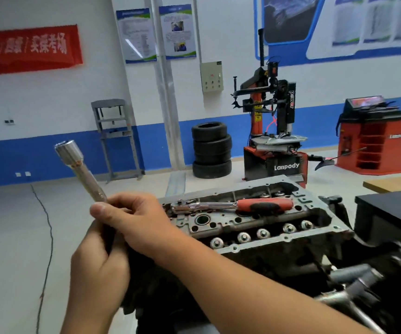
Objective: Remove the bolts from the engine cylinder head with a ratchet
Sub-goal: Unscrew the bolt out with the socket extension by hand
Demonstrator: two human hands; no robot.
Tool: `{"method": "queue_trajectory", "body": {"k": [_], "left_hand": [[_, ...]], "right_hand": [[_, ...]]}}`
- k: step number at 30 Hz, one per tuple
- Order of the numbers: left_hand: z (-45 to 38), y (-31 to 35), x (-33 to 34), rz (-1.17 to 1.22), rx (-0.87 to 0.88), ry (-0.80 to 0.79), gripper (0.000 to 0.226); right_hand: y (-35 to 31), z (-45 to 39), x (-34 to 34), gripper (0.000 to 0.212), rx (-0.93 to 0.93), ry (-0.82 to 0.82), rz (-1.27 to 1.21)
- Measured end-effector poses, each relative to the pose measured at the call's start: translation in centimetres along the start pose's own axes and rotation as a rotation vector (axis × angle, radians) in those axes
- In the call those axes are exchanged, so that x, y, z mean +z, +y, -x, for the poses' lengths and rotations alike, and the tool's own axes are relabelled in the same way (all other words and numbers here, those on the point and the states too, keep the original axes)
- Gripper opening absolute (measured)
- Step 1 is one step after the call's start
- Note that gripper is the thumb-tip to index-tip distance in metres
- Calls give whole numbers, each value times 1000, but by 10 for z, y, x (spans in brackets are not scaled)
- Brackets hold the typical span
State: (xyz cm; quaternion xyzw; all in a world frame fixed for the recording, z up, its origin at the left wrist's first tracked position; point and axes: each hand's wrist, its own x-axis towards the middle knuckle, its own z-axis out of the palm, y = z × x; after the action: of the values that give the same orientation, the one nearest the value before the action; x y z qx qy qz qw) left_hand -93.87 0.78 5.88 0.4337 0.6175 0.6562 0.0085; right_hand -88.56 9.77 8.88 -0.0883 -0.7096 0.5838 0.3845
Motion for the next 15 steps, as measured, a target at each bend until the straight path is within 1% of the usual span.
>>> {"method": "queue_trajectory", "body": {"k": [1, 3, 7, 9, 12, 15], "left_hand": [[1, 4, -1, 37, 11, -5, 25], [0, 6, -2, 24, 40, 18, 20], [-5, 3, -1, -31, 23, 113, 35], [-4, 3, 3, -21, 7, 162, 32], [0, 2, 7, 12, 13, 193, 26], [0, -4, 7, 43, 11, 127, 14]], "right_hand": [[-2, 1, 0, 16, 0, 2, 3], [-6, 5, 0, 21, 5, 18, 7], [-17, 14, -1, 35, 36, 47, -43], [-21, 18, -3, 35, 53, 85, -108], [-25, 20, -5, 29, 56, 102, -157], [-25, 19, -5, 27, 57, 89, -117]]}}
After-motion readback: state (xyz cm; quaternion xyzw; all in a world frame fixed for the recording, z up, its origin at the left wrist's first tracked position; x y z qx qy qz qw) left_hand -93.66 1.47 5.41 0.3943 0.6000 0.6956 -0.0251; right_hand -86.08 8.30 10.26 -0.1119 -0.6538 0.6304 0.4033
